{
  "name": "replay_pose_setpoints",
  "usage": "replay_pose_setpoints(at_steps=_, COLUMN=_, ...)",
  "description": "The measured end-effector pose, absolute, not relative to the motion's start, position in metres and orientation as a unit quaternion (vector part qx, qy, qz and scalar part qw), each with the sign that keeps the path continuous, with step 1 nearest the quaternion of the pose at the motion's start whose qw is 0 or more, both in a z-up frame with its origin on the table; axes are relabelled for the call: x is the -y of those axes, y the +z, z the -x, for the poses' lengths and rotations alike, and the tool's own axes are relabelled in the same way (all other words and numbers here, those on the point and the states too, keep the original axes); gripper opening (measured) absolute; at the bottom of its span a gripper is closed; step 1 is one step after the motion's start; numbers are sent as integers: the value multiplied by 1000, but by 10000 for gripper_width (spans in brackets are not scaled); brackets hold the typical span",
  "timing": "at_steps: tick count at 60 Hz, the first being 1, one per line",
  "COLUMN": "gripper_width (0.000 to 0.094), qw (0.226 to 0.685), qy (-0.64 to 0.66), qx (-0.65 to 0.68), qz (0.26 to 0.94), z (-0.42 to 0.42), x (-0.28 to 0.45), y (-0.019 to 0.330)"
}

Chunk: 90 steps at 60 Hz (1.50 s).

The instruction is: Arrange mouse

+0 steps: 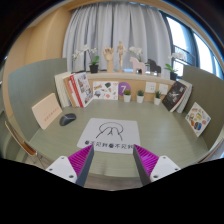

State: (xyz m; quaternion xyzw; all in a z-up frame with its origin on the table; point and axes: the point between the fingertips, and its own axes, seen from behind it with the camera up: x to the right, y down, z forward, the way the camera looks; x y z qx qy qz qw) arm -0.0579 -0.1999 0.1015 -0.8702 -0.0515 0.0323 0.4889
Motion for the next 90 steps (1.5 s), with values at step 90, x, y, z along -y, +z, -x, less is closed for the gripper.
replay_pose_setpoints(at_steps=90, gripper_width=426, qw=340, qy=30, qx=90, qz=936, z=392, x=-61, y=-20)
